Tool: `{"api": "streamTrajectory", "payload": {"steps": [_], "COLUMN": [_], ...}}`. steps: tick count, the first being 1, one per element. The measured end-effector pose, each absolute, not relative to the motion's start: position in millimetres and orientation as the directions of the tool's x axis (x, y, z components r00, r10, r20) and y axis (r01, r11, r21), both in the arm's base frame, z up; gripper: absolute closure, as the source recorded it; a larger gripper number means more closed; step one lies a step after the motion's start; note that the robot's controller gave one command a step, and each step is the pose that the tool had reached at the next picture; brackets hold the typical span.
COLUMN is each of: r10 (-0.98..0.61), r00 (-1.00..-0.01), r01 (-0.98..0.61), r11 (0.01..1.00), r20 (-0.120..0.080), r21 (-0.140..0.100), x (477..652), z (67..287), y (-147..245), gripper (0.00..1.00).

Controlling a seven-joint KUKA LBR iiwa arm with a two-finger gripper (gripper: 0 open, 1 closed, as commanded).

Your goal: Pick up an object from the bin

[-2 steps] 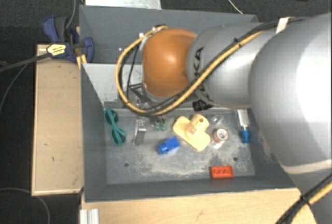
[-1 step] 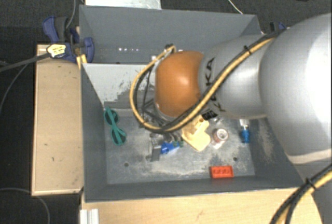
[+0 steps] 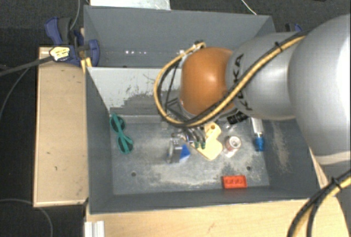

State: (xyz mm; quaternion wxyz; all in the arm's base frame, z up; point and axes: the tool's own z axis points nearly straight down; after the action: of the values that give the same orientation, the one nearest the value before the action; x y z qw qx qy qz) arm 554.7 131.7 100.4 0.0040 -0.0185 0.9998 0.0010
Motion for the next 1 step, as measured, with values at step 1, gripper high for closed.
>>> {"api": "streamTrajectory", "payload": {"steps": [1], "r10": [-0.277], "r00": [-0.961], "r01": [-0.277], "r11": [0.961], "r20": [-0.004], "r21": [0.003], "x": [524.0], "z": [116.8], "y": [78.4], "gripper": [0.00]}}
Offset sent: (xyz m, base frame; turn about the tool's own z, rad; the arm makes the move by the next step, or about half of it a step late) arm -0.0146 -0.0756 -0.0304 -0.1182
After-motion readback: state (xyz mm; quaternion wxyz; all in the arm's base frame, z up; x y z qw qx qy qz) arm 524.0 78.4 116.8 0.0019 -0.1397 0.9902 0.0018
